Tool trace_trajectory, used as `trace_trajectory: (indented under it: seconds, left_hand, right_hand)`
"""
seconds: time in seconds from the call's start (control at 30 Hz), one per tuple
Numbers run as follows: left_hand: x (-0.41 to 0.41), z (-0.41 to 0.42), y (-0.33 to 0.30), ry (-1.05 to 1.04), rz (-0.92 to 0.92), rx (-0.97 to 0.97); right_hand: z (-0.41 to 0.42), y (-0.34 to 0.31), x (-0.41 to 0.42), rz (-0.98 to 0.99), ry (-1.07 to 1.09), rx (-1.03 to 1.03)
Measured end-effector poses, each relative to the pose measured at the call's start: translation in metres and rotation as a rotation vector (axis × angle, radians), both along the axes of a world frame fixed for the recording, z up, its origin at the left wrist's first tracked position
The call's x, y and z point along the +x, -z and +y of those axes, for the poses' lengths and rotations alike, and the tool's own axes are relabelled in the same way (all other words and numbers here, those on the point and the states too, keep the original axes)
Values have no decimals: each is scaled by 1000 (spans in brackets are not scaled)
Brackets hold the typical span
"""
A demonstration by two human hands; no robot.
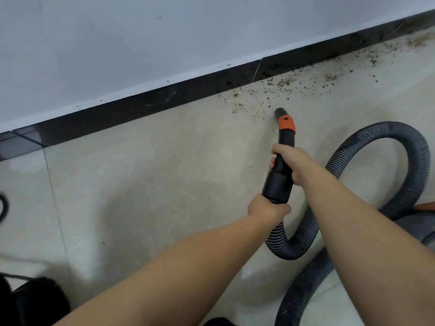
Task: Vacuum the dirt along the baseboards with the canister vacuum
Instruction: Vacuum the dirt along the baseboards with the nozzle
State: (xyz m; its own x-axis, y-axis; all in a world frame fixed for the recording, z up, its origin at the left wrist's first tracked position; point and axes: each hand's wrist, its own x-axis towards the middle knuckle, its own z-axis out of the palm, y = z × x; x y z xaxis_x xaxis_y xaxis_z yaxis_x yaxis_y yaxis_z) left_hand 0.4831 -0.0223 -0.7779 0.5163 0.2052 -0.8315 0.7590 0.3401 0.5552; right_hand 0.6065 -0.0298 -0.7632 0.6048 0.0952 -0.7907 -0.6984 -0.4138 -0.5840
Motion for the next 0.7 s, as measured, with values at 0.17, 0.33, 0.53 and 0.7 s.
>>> trace_trajectory:
  seconds: [0.17,0.33,0.53,0.7]
  left_hand:
    - [-35,5,-2,-58,32,6]
    - [-57,13,-12,-113,24,6]
    - [-58,15,-18,-95,4,23]
    - [-49,15,-14,-85,5,30]
  right_hand:
    - [16,-1,-36,1,-73,8]
    - [30,-7,-56,21,-123,33]
    - [28,-12,-57,29,-113,37]
    - [26,-10,-49,20,-62,45]
